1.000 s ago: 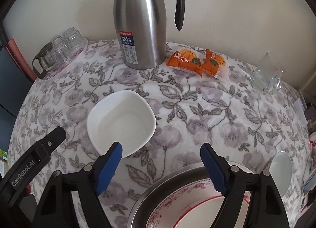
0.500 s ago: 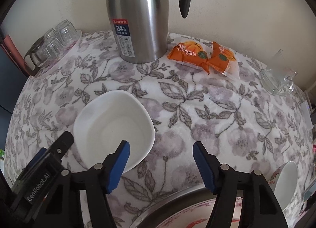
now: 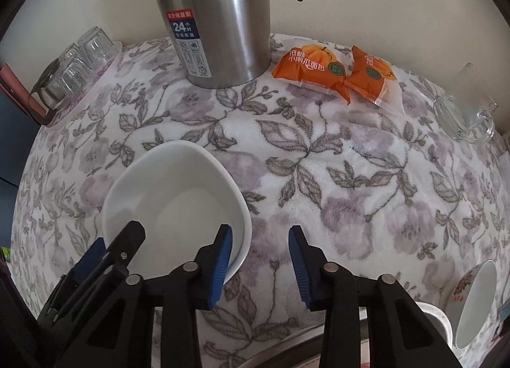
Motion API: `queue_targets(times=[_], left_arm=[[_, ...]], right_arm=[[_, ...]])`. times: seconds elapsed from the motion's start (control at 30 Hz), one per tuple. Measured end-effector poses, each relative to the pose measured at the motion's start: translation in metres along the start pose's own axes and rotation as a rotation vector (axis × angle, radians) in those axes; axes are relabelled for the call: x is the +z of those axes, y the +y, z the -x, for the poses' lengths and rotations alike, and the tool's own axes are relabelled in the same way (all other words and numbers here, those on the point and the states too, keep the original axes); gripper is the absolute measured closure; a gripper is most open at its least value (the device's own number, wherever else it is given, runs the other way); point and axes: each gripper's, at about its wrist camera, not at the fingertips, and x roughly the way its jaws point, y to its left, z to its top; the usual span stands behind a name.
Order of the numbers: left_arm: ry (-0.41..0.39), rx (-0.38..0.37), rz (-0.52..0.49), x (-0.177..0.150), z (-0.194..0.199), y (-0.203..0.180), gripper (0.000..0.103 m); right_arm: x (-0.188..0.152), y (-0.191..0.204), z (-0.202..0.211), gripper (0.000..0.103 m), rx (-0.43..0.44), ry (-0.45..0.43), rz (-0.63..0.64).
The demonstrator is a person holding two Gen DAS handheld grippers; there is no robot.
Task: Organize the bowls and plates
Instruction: 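Close both grippers on the rim of the white square bowl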
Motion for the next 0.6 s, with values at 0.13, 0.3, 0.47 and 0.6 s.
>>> queue_targets(times=[0.13, 0.3, 0.47, 0.6], left_arm=[[-0.002, -0.012, -0.003, -0.001, -0.004, -0.001, 0.044], [-0.003, -0.021, 0.001, -0.001, -0.010, -0.001, 0.048], [0.006, -0.027, 0.003, -0.002, -0.019, -0.001, 0.054], [0.008, -0.028, 0.000, -0.002, -0.022, -0.001, 0.056]], right_arm=[[0.002, 0.004, -0.009, 0.066, -0.004, 0.016, 0.004], [0.004, 0.008, -0.019, 0.069, 0.002, 0.038, 0.005], [0.007, 0.008, -0.029, 0.071, 0.001, 0.064, -0.013], [0.010, 0.010, -0.037, 0.076, 0.007, 0.082, -0.033]])
